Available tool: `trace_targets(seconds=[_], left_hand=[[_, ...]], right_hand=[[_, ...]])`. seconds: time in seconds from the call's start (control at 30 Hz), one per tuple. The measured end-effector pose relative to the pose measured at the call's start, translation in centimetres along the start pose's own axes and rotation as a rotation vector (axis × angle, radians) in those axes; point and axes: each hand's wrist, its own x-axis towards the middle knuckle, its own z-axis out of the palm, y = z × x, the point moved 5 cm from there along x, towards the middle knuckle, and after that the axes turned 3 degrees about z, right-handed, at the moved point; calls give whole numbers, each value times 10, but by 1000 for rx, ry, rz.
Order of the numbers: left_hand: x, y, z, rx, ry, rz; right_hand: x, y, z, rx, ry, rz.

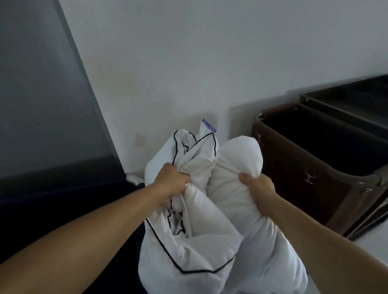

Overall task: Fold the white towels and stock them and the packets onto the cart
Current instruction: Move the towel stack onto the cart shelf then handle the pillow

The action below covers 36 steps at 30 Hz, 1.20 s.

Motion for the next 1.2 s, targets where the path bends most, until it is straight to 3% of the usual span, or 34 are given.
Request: trace_targets(seconds=[0.23,0.47,0.53,0.63,0.7,0.83,1.03,1.2], left_hand=[[27,-42,28,90,26,-118],[64,-100,37,109,104,-261],[60,-82,44,104,104,-271],[53,-60,60,103,81,-294],[53,-54,61,127,68,-293],[55,-47,36,144,84,-221],[56,-50,28,181,75,-180],[64,-37,35,208,79,-101]], right_hand=[[96,114,10,-65,-154,187],[156,185,-1,-504,-251,266],[155,182,3,-783,-260,136],[123,147,28,-1080,-200,-627],[103,157,54,-1141,-419,-918],[93,214,75,-1414,-703,-940],[96,244,107,-1370,-786,-794],[88,234,123,-1333,-762,-855]])
